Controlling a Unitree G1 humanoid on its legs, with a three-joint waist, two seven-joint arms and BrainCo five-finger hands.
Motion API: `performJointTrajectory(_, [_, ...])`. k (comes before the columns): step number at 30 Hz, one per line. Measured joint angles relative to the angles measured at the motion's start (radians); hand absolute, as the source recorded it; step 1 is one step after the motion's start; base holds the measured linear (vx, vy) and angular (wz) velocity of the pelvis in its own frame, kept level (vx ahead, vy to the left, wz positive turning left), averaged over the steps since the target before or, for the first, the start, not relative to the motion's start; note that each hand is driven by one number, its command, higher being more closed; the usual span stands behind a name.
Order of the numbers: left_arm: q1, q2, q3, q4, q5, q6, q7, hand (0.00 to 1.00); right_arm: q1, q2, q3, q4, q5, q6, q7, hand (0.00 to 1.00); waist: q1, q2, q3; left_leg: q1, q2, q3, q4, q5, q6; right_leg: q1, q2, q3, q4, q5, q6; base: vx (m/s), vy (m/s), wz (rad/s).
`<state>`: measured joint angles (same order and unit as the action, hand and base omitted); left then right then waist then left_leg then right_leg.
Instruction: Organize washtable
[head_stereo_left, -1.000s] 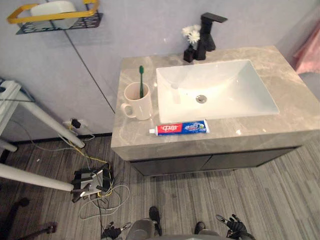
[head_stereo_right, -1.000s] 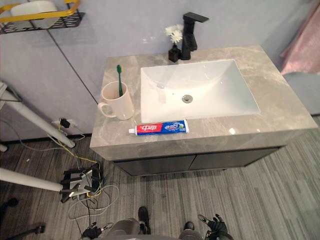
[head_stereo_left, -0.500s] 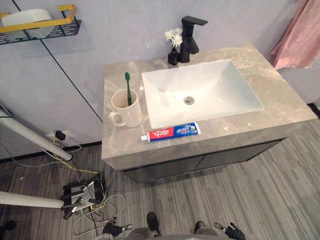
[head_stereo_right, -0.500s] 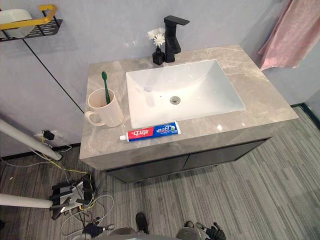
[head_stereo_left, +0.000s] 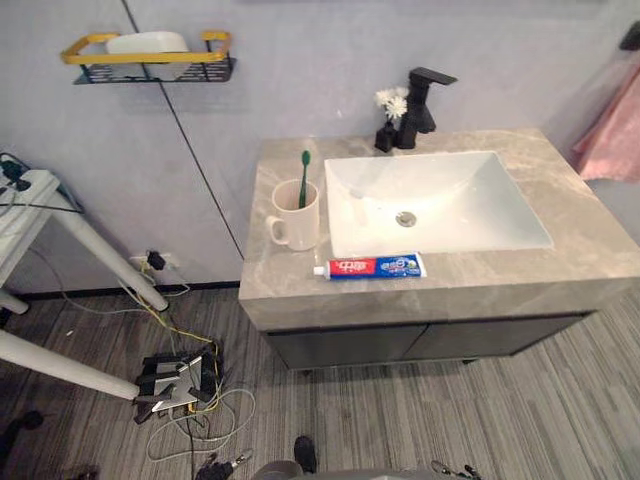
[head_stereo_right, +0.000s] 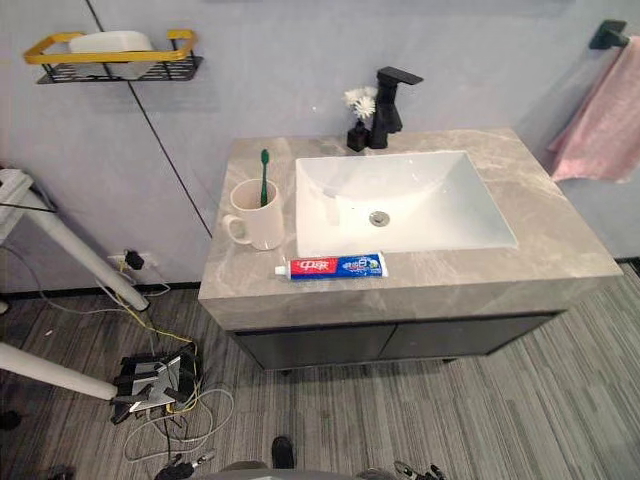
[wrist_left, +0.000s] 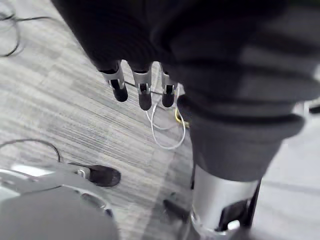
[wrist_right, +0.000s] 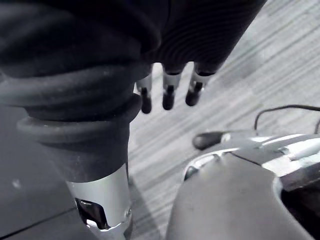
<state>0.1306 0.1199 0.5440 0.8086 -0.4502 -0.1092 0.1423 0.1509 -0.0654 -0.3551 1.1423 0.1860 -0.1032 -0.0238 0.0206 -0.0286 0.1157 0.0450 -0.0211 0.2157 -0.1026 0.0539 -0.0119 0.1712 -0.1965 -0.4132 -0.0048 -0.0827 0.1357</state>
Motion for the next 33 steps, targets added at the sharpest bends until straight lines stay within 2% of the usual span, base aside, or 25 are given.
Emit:
performJointTrajectory(1, [-0.001, 0.015, 0.02, -0.063, -0.001, -0.006, 0.012, 0.0, 0.0, 0.0, 0.002, -0.004, 0.0, -0.001, 0.0, 0.0, 0.001, 0.004, -0.002, 0.0, 0.0, -0.004, 0.0, 0.001, 0.001, 0.0, 0.001, 0.0, 0.0, -0.002, -0.003, 0.06, -0.034, 0.0])
performJointTrajectory(2, [-0.009, 0.06, 0.054, -0.185, 0.005, -0.023, 0.037, 0.0, 0.002, -0.001, 0.013, -0.017, -0.001, -0.002, 0.001, 0.0, 0.001, 0.0, -0.015, 0.001, 0.001, -0.009, 0.0, 0.003, 0.005, 0.002, 0.004, 0.0, 0.0, -0.003, -0.006, 0.08, -0.047, 0.01])
performJointTrajectory(4, [-0.074, 0.152, 0.126, -0.35, 0.032, -0.035, 0.078, 0.0, 0.005, -0.004, 0.014, -0.032, -0.004, -0.004, 0.003, 0.0, 0.004, 0.011, -0.022, 0.005, 0.002, -0.016, 0.0, 0.003, 0.005, 0.009, 0.007, -0.007, -0.001, -0.009, -0.015, 0.09, -0.06, 0.08])
performJointTrajectory(5, [-0.101, 0.183, 0.142, -0.391, 0.043, -0.038, 0.089, 0.0, 0.005, -0.006, 0.014, -0.033, -0.006, -0.003, 0.005, 0.0, 0.005, 0.009, -0.025, 0.006, 0.002, -0.019, 0.0, 0.003, 0.005, 0.016, 0.008, -0.011, -0.003, -0.009, -0.016, 0.06, -0.055, 0.15])
performJointTrajectory(7, [-0.188, 0.319, 0.164, -0.5, 0.115, -0.068, 0.131, 0.0, 0.006, -0.014, 0.014, -0.046, -0.01, -0.003, 0.011, 0.0, 0.014, 0.022, -0.028, 0.007, 0.001, -0.021, 0.0, 0.003, 0.005, 0.019, 0.009, -0.016, -0.011, -0.009, -0.016, 0.03, -0.039, 0.07])
performJointTrajectory(8, [-0.208, 0.354, 0.164, -0.517, 0.126, -0.072, 0.136, 0.0, 0.007, -0.017, 0.014, -0.051, -0.01, -0.003, 0.014, 0.0, 0.018, 0.027, -0.028, 0.007, 0.001, -0.02, 0.0, 0.003, 0.005, 0.019, 0.009, -0.015, -0.013, -0.009, -0.016, 0.0, 0.0, 0.0])
performJointTrajectory(10, [-0.282, 0.48, 0.159, -0.575, 0.171, -0.075, 0.147, 0.0, 0.01, -0.029, 0.011, -0.058, -0.01, 0.001, 0.036, 0.0, 0.022, 0.043, -0.038, 0.005, 0.003, -0.02, 0.006, 0.003, 0.005, 0.018, 0.01, -0.011, -0.014, -0.009, -0.016, 0.0, 0.0, 0.0])
performJointTrajectory(11, [-0.299, 0.505, 0.151, -0.592, 0.182, -0.076, 0.148, 0.0, 0.013, -0.032, 0.01, -0.058, -0.01, 0.001, 0.043, 0.0, 0.023, 0.045, -0.043, 0.005, 0.004, -0.02, 0.006, 0.003, 0.005, 0.018, 0.011, -0.008, -0.013, -0.009, -0.016, 0.0, 0.0, 0.0])
performJointTrajectory(13, [-0.371, 0.606, 0.062, -0.65, 0.211, -0.077, 0.146, 0.0, 0.019, -0.045, 0.007, -0.057, -0.01, 0.003, 0.051, 0.0, 0.029, 0.053, -0.056, 0.004, 0.008, -0.021, 0.006, 0.003, 0.004, 0.016, 0.014, 0.003, -0.008, -0.009, -0.016, 0.0, -0.013, 0.02])
performJointTrajectory(14, [-0.394, 0.629, 0.031, -0.663, 0.224, -0.078, 0.143, 0.0, 0.019, -0.048, 0.007, -0.056, -0.01, 0.003, 0.052, 0.0, 0.031, 0.054, -0.058, 0.004, 0.009, -0.021, 0.006, 0.003, 0.004, 0.015, 0.015, 0.003, -0.007, -0.009, -0.016, 0.0, 0.0, 0.0])
performJointTrajectory(16, [-0.51, 0.71, -0.116, -0.698, 0.252, -0.094, 0.123, 0.0, 0.023, -0.057, -0.003, -0.044, -0.009, 0.003, 0.068, 0.0, 0.038, 0.058, -0.067, 0.002, 0.014, -0.019, 0.006, 0.004, 0.003, 0.007, 0.018, 0.009, 0.004, -0.009, -0.016, -0.05, -0.02, -0.06])
performJointTrajectory(19, [-0.631, 0.762, -0.242, -0.73, 0.276, -0.106, 0.098, 0.0, 0.027, -0.061, -0.012, -0.026, -0.009, 0.003, 0.078, 0.0, 0.039, 0.057, -0.072, -0.009, 0.016, -0.019, 0.001, 0.008, -0.001, -0.004, 0.018, 0.015, 0.009, -0.011, -0.018, -0.06, -0.009, -0.07])
performJointTrajectory(20, [-0.702, 0.777, -0.314, -0.743, 0.284, -0.113, 0.093, 0.0, 0.032, -0.06, -0.019, -0.02, -0.009, 0.005, 0.088, 0.0, 0.026, 0.057, -0.072, -0.016, 0.017, -0.021, 0.001, 0.014, -0.005, -0.012, 0.018, 0.015, 0.014, -0.011, -0.019, -0.04, -0.004, 0.03])
performJointTrajectory(23, [-0.795, 0.789, -0.42, -0.747, 0.285, -0.12, 0.071, 0.0, 0.033, -0.059, -0.023, -0.017, -0.009, 0.018, 0.091, 0.0, 0.006, 0.058, -0.074, -0.026, 0.019, -0.023, 0.001, 0.024, -0.002, -0.024, 0.02, 0.014, 0.021, -0.011, -0.019, -0.05, 0.001, 0.03])
performJointTrajectory(25, [-0.866, 0.79, -0.53, -0.752, 0.283, -0.12, 0.044, 0.0, 0.032, -0.058, -0.022, -0.017, -0.008, 0.025, 0.093, 0.0, -0.007, 0.059, -0.076, -0.035, 0.021, -0.025, 0.001, 0.03, -0.002, -0.036, 0.021, 0.015, 0.03, -0.011, -0.019, -0.05, 0.003, 0.02])
performJointTrajectory(29, [-0.896, 0.79, -0.656, -0.831, 0.283, -0.115, -0.033, 0.0, 0.032, -0.057, -0.019, -0.016, -0.006, 0.026, 0.094, 0.0, -0.009, 0.059, -0.076, -0.037, 0.022, -0.025, 0.001, 0.035, 0.0, -0.041, 0.02, 0.015, 0.036, -0.011, -0.019, -0.01, 0.005, 0.0])
performJointTrajectory(33, [-0.869, 0.792, -0.779, -1.018, 0.283, -0.116, -0.128, 0.0, 0.024, -0.048, -0.006, -0.015, 0.0, 0.026, 0.097, 0.0, -0.009, 0.057, -0.083, -0.049, 0.022, -0.026, 0.001, 0.042, 0.003, -0.055, 0.02, 0.013, 0.038, -0.011, -0.019, -0.01, 0.006, 0.02])
